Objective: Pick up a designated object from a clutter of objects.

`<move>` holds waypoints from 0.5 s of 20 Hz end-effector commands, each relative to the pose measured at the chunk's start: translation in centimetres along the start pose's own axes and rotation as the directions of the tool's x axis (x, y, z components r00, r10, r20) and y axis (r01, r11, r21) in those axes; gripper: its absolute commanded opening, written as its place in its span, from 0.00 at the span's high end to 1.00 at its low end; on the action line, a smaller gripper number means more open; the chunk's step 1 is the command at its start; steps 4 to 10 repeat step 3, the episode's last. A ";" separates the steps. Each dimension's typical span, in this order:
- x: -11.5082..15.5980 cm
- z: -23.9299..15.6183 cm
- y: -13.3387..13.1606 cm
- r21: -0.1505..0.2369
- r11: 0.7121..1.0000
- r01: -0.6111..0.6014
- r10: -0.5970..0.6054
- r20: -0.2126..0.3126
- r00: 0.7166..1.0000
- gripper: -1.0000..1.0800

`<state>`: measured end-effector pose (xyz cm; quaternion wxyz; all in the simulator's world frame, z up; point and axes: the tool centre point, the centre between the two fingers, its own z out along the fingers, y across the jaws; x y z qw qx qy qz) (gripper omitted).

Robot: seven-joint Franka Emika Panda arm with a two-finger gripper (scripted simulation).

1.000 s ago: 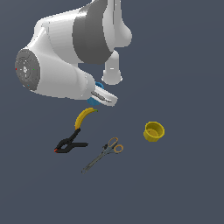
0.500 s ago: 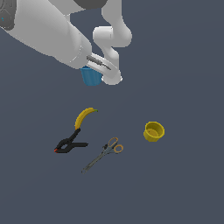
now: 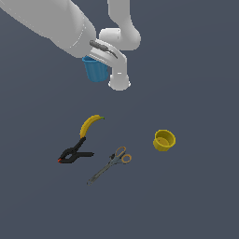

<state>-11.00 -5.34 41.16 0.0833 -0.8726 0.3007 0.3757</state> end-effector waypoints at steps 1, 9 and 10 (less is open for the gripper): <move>0.0 -0.1 -0.1 0.000 1.000 0.000 0.000 0.000 1.000 1.00; 0.1 0.0 -0.1 0.000 1.000 0.000 0.000 0.000 1.000 1.00; 0.1 0.0 -0.1 0.000 1.000 0.000 0.000 0.000 1.000 1.00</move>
